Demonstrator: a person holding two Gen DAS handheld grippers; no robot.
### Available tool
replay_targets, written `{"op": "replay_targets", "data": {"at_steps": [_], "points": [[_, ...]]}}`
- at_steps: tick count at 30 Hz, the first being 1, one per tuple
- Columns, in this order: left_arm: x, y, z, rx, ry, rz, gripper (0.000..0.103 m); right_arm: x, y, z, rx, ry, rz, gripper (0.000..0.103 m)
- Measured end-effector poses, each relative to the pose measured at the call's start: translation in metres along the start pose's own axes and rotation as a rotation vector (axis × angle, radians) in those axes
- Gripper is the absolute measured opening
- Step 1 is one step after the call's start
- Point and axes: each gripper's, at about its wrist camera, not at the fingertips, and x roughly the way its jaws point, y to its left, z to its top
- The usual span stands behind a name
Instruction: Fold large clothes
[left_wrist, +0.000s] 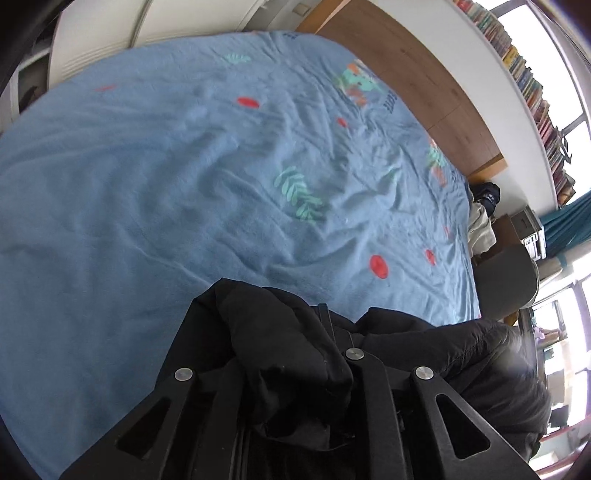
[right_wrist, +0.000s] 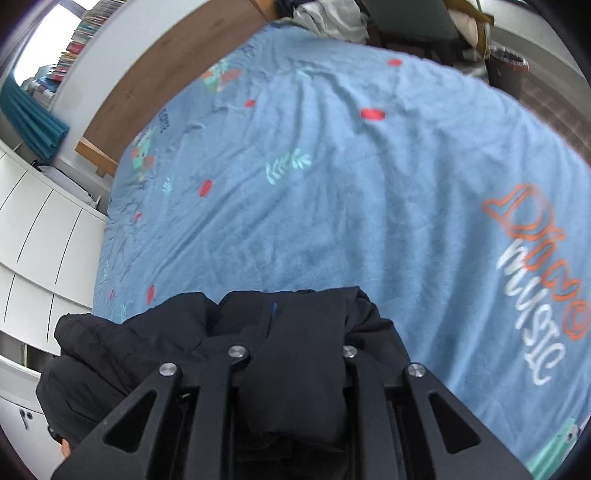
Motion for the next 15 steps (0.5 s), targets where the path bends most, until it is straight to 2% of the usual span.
{"op": "replay_targets", "data": {"at_steps": [3, 6, 8, 9, 10, 11, 15], "points": [[0.012, 0.006, 0.001, -0.016, 0.017, -0.031, 0.017, 0.024, -0.010, 0.004, 0.045, 0.026, 0.033, 0.019], [0.008, 0.012, 0.003, -0.046, 0.024, -0.072, 0.022, 0.029, -0.019, 0.006, 0.096, 0.035, 0.090, 0.026], [0.001, 0.013, 0.006, -0.074, 0.028, -0.101, 0.029, 0.025, -0.025, 0.008, 0.141, 0.032, 0.151, 0.040], [-0.001, 0.013, 0.009, -0.087, 0.029, -0.113, 0.031, 0.021, -0.027, 0.010, 0.165, 0.030, 0.188, 0.058], [-0.006, 0.013, 0.011, -0.102, 0.030, -0.131, 0.039, 0.015, -0.030, 0.012, 0.191, 0.021, 0.223, 0.071], [-0.013, 0.012, 0.014, -0.117, 0.026, -0.146, 0.046, 0.009, -0.031, 0.013, 0.209, 0.006, 0.236, 0.076], [-0.038, 0.005, 0.027, -0.167, -0.022, -0.183, 0.058, -0.020, -0.031, 0.024, 0.252, -0.039, 0.282, 0.078]]}}
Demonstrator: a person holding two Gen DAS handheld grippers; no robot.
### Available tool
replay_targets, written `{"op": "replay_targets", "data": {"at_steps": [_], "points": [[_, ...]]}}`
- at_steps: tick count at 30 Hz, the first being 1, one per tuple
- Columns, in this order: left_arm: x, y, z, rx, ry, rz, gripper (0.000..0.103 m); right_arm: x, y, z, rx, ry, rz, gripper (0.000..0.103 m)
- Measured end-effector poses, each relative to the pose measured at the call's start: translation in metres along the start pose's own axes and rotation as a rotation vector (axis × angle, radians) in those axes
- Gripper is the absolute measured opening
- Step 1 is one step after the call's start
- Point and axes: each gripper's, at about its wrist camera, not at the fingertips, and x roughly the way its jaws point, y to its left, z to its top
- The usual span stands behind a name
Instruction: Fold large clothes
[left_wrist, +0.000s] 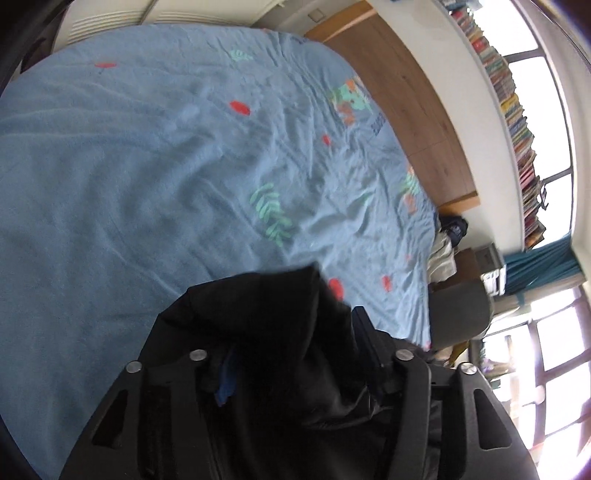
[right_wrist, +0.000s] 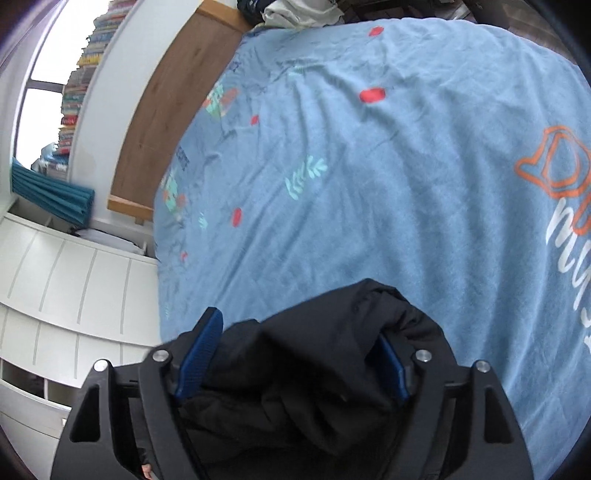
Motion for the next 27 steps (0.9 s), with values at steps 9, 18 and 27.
{"op": "replay_targets", "data": {"at_steps": [9, 18, 27], "points": [[-0.081, -0.037, 0.003, 0.099, -0.137, 0.092, 0.064, -0.074, 0.038, -0.002, -0.114, -0.079, 0.019, 0.081], [-0.101, -0.083, -0.058, 0.351, -0.116, 0.194, 0.068, -0.102, 0.100, -0.085, -0.400, -0.039, 0.009, 0.081], [-0.045, -0.104, -0.117, 0.527, 0.016, 0.167, 0.068, -0.044, 0.145, -0.157, -0.629, 0.019, -0.053, 0.081]]}}
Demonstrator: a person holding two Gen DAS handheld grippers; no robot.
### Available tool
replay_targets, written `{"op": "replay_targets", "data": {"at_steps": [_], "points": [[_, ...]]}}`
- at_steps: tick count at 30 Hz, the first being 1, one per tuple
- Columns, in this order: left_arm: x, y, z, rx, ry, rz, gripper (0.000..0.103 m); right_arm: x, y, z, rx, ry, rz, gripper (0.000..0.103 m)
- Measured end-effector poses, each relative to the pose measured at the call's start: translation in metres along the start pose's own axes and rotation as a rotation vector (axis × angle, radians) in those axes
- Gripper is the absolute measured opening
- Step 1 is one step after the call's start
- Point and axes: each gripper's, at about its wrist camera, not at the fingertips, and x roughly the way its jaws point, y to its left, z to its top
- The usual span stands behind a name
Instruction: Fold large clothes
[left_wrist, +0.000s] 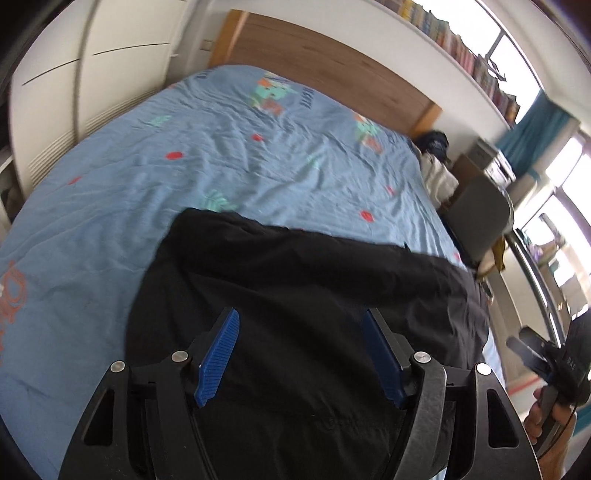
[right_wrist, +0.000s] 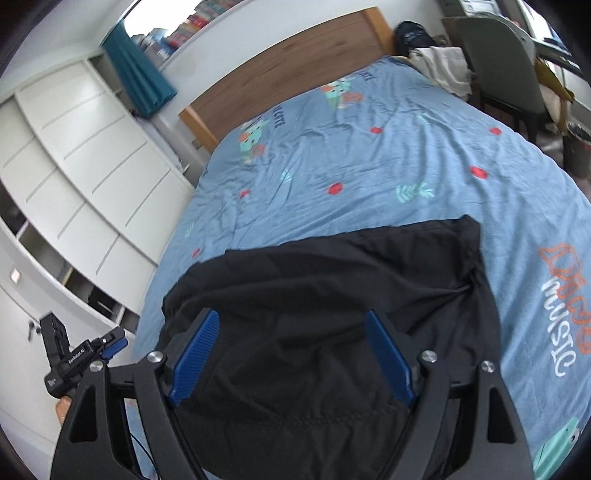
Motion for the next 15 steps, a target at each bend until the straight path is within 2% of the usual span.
{"op": "replay_targets", "data": {"at_steps": [6, 8, 11, 15], "points": [[0.066, -0.038, -0.009, 0.092, 0.079, -0.031, 0.069, 0.067, 0.032, -0.018, -0.124, 0.064, -0.035, 0.081], [0.090, -0.048, -0.006, 0.105, 0.096, -0.029, 0.079, 0.096, 0.036, -0.019, -0.165, 0.089, -0.079, 0.081], [0.126, -0.056, 0.014, 0.124, 0.117, 0.026, 0.081, 0.131, 0.035, -0.011, -0.191, 0.101, -0.156, 0.082], [0.164, -0.055, 0.037, 0.104, 0.154, 0.071, 0.084, 0.168, 0.019, 0.010, -0.152, 0.120, -0.182, 0.083]]}}
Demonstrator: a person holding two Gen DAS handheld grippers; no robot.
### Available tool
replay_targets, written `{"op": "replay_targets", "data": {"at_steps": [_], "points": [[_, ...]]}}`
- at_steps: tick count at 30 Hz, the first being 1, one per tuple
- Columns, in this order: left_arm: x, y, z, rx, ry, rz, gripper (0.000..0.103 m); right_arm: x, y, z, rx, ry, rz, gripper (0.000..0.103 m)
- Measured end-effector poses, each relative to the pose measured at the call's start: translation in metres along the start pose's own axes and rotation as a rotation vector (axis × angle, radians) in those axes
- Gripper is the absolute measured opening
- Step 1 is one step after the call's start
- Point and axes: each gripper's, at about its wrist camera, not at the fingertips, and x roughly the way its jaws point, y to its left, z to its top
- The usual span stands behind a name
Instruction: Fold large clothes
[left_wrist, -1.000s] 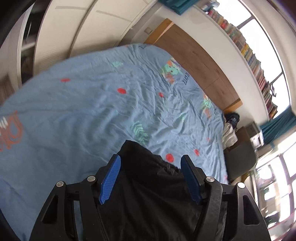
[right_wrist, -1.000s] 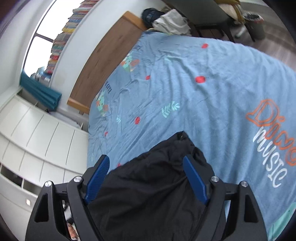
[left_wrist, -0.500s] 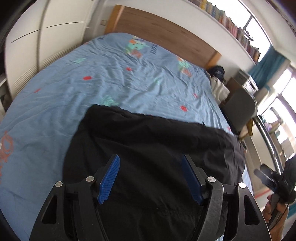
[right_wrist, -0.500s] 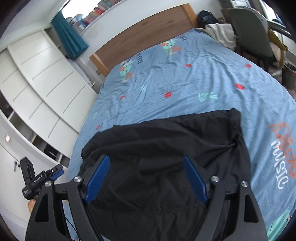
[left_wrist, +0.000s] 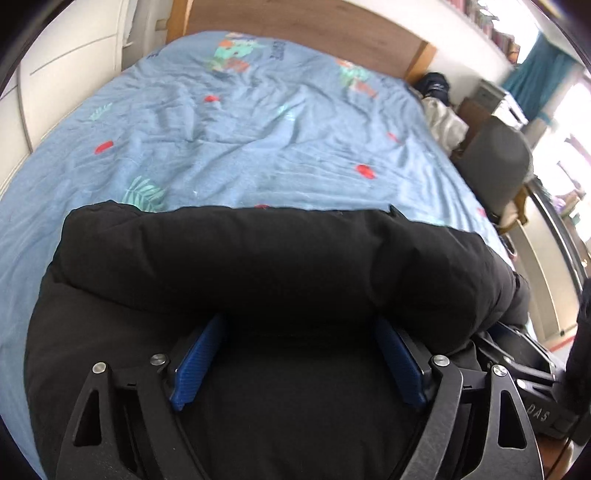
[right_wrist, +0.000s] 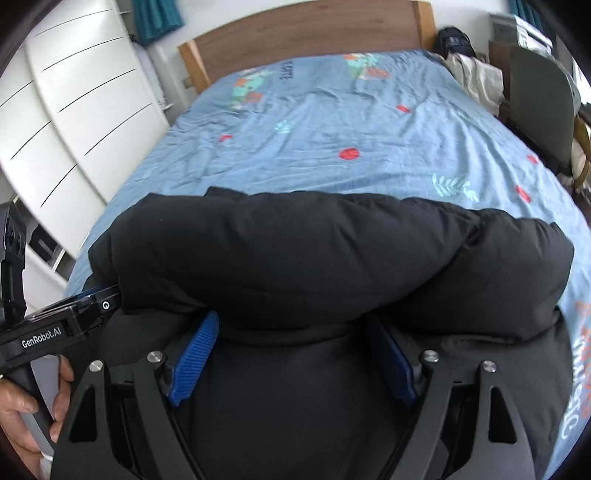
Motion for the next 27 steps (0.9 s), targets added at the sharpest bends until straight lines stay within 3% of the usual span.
{"op": "replay_targets", "data": {"at_steps": [9, 12, 16, 20, 24, 27], "points": [[0.058, 0.005, 0.029, -0.008, 0.073, 0.104, 0.095, 0.062, -0.022, 0.036, 0.012, 0.064, -0.038, 0.086], [0.062, 0.008, 0.029, -0.013, 0.086, 0.098, 0.097, 0.070, -0.032, 0.039, 0.026, 0.079, -0.014, 0.087], [0.054, 0.018, 0.026, -0.011, 0.090, 0.088, 0.098, 0.062, -0.047, 0.035, 0.021, 0.074, 0.001, 0.087], [0.042, 0.039, 0.024, -0.045, 0.091, 0.112, 0.098, 0.049, -0.075, 0.028, 0.050, 0.071, -0.048, 0.087], [0.024, 0.062, 0.016, -0.096, 0.082, 0.181, 0.098, 0.037, -0.108, 0.018, 0.110, 0.082, -0.097, 0.087], [0.001, 0.072, 0.011, -0.115, 0.033, 0.271, 0.097, 0.019, -0.113, 0.014, 0.085, 0.073, -0.201, 0.087]]}}
